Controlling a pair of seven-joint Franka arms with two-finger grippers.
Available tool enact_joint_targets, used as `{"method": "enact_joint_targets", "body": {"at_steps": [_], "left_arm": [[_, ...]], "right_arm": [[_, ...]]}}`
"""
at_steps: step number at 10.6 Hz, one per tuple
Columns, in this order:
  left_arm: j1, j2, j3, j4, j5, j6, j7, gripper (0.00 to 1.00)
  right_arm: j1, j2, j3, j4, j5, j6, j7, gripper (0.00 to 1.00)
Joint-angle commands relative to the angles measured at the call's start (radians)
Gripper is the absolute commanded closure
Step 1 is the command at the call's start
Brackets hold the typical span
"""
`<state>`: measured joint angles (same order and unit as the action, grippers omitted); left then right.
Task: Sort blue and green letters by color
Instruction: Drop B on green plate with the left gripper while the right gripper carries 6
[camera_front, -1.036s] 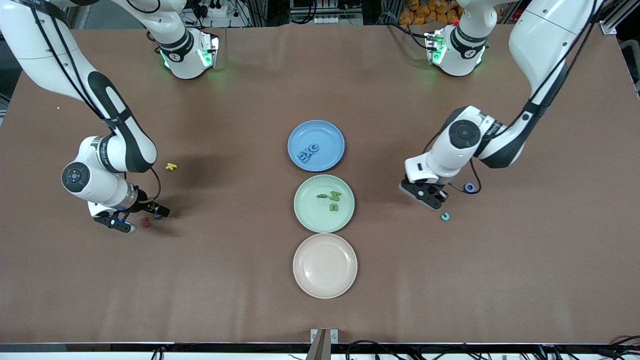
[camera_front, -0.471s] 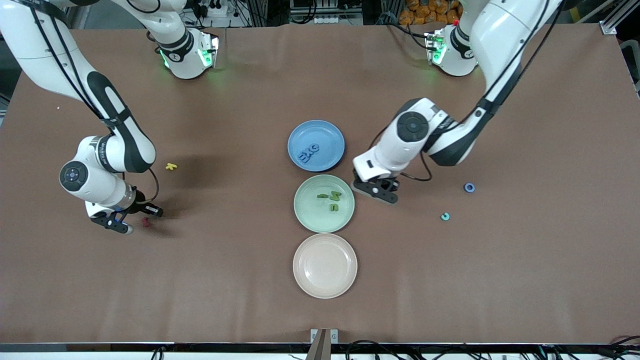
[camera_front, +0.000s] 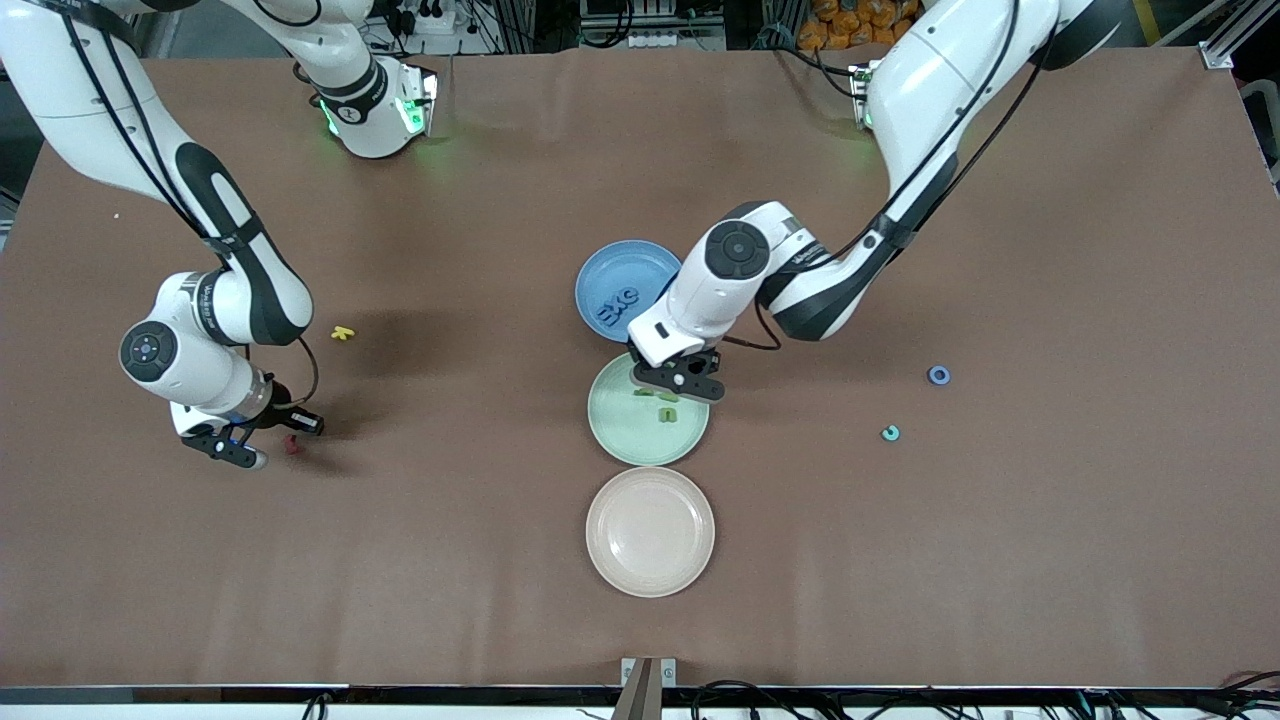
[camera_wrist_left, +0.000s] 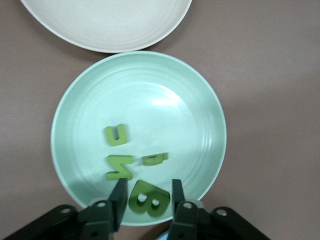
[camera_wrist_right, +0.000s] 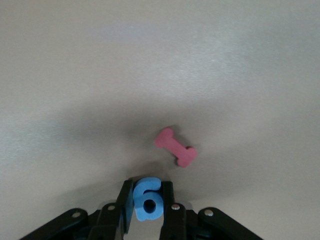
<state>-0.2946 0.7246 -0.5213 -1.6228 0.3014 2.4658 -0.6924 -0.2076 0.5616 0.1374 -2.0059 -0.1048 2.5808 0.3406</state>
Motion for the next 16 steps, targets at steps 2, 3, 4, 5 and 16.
{"method": "enact_joint_targets", "body": {"at_steps": [2, 3, 4, 5, 16], "left_arm": [[-0.089, 0.030, 0.086, 0.101, -0.021, -0.027, -0.075, 0.00], [-0.084, 0.013, 0.087, 0.103, -0.021, -0.027, -0.076, 0.00], [-0.077, -0.013, 0.089, 0.103, -0.015, -0.027, -0.090, 0.00], [-0.040, -0.051, 0.092, 0.097, -0.008, -0.028, -0.096, 0.00], [0.247, -0.509, 0.104, 0.093, -0.079, -0.576, 0.136, 0.00]], "right_arm": [[0.071, -0.049, -0.001, 0.050, 0.010, -0.118, 0.052, 0.99], [0.108, -0.069, -0.001, 0.055, 0.010, -0.146, 0.105, 0.99], [0.147, -0.083, 0.001, 0.053, 0.014, -0.152, 0.160, 0.99], [0.196, -0.097, 0.001, 0.052, 0.060, -0.156, 0.194, 0.98], [0.729, -0.174, 0.013, 0.049, 0.177, -0.271, 0.210, 0.97]]}}
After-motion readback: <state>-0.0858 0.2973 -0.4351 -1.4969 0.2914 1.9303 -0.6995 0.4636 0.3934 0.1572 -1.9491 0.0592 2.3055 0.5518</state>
